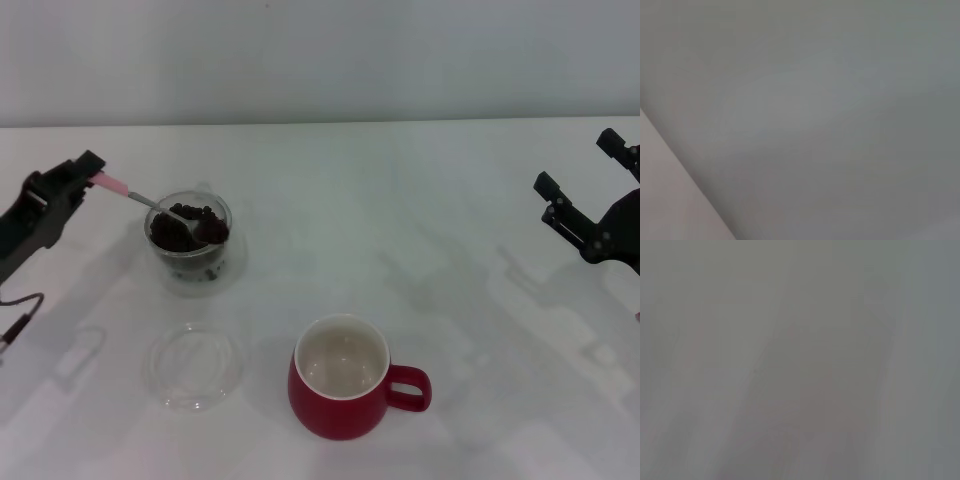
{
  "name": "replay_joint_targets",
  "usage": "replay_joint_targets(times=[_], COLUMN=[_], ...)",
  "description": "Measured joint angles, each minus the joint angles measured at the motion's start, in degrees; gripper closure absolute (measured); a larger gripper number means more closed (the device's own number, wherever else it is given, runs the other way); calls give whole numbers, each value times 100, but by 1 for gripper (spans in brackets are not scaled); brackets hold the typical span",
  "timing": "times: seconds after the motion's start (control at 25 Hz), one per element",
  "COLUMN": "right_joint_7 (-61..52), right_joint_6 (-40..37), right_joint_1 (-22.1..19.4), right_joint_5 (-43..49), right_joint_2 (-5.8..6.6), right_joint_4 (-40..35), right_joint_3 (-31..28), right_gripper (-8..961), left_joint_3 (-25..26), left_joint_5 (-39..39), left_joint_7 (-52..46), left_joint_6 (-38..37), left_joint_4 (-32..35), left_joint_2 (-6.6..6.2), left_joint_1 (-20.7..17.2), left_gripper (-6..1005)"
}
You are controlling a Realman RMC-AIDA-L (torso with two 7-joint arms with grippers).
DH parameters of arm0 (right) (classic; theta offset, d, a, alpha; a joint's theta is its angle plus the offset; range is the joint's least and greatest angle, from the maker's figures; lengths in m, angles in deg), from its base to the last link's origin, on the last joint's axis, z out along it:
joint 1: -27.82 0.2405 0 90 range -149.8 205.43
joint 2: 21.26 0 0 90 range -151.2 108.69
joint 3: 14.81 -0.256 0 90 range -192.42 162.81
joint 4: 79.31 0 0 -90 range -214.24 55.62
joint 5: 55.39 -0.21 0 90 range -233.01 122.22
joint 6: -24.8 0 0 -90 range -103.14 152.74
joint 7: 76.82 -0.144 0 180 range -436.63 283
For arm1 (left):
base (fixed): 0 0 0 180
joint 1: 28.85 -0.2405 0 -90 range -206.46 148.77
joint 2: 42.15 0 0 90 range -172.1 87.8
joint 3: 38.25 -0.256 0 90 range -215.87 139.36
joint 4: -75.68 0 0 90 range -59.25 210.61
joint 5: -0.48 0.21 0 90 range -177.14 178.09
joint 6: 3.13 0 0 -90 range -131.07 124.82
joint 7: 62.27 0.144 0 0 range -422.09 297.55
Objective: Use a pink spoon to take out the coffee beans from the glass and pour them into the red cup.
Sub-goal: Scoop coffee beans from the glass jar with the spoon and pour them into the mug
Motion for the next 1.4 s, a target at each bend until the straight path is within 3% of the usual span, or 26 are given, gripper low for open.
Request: replay_joint_targets(times=[0.76, 1.16, 1.4], right_joint_7=[57, 82, 62], right_joint_6=[37, 37, 14], right_joint_1=[1, -8, -12], right_joint_5=[0, 0, 0], right_joint_2=[9, 9, 9], right_joint_4=[46, 46, 17], right_joint_3=[0, 67, 140], right_gripper=[117, 117, 117], left_joint_3=[-733, -1734, -2084], left_joint_5=[289, 335, 313], left_joint_7=[-149, 4, 469], left_joint_6=[545, 882, 1003], left_joint_4=[-164, 103, 271], left_joint_2=[22, 15, 28], left_joint_1=[337, 404, 458], left_gripper=[871, 871, 871])
